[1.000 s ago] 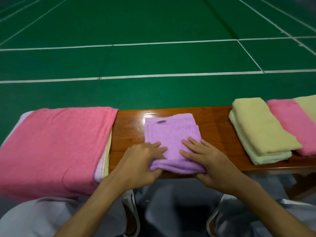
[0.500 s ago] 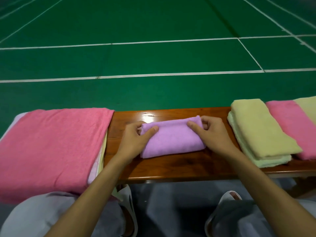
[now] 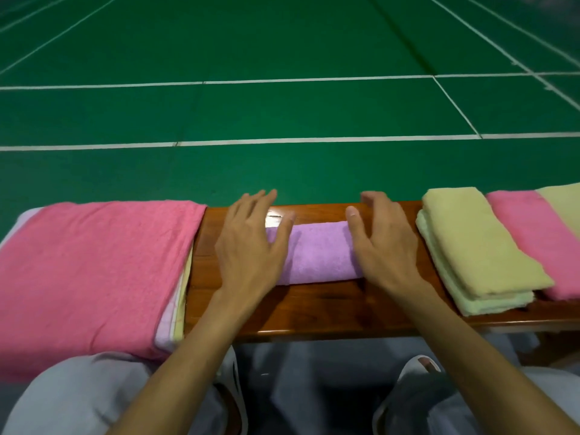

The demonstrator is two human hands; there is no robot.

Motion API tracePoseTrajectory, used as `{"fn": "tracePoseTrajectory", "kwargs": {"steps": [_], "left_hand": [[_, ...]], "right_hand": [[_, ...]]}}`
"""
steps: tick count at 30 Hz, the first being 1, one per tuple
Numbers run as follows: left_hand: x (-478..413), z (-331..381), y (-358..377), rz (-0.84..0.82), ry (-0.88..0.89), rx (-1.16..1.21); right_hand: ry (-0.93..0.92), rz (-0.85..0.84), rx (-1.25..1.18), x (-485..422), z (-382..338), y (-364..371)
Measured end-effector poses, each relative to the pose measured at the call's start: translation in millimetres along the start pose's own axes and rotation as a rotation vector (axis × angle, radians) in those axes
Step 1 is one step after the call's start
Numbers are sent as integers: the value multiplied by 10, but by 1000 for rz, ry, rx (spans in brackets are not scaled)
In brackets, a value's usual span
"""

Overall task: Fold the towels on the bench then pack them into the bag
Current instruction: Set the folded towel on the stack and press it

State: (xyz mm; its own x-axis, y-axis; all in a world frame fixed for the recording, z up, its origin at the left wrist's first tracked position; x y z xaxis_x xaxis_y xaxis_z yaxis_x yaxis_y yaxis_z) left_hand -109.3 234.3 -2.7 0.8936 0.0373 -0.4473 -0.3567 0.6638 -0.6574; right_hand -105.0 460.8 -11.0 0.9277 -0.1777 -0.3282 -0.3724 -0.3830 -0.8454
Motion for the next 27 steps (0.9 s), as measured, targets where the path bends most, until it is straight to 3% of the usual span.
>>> {"fn": "tracePoseTrajectory", "kwargs": {"steps": [4,10,15,21,27], "left_hand": [[97,313,213,-214,216,-81],[413,29,579,-471,121,-270],[488,-95,549,-477,5,-324],[502,-303,432,-470,-199,-302],[498,-292,409,-496,-227,-271]], "right_hand": [[-382,-134,159,123,-416,207],[-443,-438,458,375,-441,606],[-391,-406,445,410,-336,633],[-139,-449,404,346,41,541],[-94,-468,336,344,108,472]]}}
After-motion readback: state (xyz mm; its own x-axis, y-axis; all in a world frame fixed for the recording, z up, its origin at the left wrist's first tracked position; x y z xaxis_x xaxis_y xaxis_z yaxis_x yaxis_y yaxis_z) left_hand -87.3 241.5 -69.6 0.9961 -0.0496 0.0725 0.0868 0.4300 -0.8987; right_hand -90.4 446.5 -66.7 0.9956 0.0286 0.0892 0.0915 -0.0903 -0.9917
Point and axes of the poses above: each hand's wrist, its own x-axis away from the middle knuckle, its own y-axis out of the palm, z = x × y, the point moved 6 cm from there along -x, towards the middle knuckle, and after that the axes turned 9 degrees about x, right-handed, at the moved point
